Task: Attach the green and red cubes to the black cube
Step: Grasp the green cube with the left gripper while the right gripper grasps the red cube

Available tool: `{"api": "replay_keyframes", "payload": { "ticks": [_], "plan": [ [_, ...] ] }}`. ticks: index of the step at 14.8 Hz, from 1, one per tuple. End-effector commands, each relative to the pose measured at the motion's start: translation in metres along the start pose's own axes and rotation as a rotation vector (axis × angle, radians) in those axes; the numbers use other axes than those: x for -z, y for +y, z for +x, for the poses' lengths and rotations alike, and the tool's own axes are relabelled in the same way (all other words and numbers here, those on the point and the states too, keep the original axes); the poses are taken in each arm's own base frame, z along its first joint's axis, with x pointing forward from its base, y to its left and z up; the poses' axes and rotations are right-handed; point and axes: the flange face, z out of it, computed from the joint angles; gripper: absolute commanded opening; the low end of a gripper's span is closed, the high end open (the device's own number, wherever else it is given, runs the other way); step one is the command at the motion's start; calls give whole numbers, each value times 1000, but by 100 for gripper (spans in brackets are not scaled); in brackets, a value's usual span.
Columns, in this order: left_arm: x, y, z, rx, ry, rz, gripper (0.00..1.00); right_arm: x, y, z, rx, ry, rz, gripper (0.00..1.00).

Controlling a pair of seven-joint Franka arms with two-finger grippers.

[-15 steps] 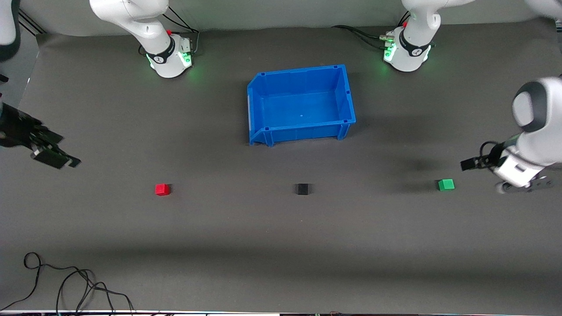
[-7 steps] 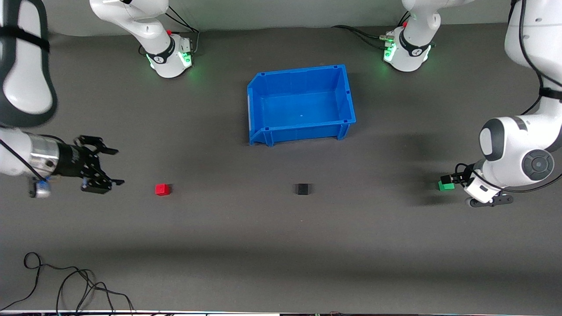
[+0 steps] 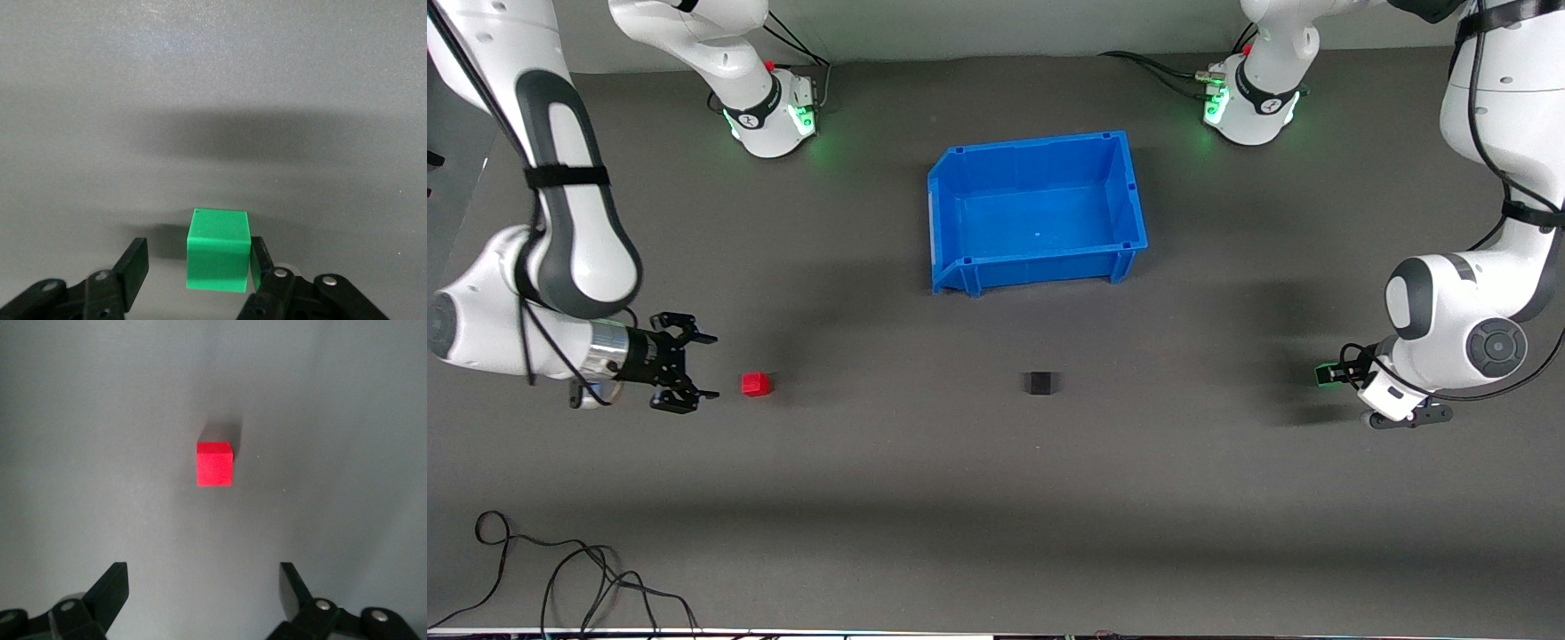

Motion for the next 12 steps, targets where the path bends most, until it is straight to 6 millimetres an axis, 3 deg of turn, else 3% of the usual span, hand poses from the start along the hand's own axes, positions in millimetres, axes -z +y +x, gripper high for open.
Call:
{"api": "replay_keyframes", "payload": {
  "ticks": [1, 4, 8, 11, 12],
  "plan": [
    [0, 4, 6, -14, 23, 1, 62, -37, -3, 17, -17, -39, 18, 100],
    [-7, 7, 12, -21, 34, -2, 59, -75, -2, 36, -32, -43, 35, 100],
    [-15, 7, 9, -22, 10, -1, 39, -102, 1, 48, -9, -25, 18, 100],
    [-1, 5, 16, -16, 28, -2, 1, -111, 3, 55, -2, -23, 7, 100],
    [6, 5, 19, -7, 28, -1, 0, -110, 4, 59, -8, -24, 8, 100]
  ]
}}
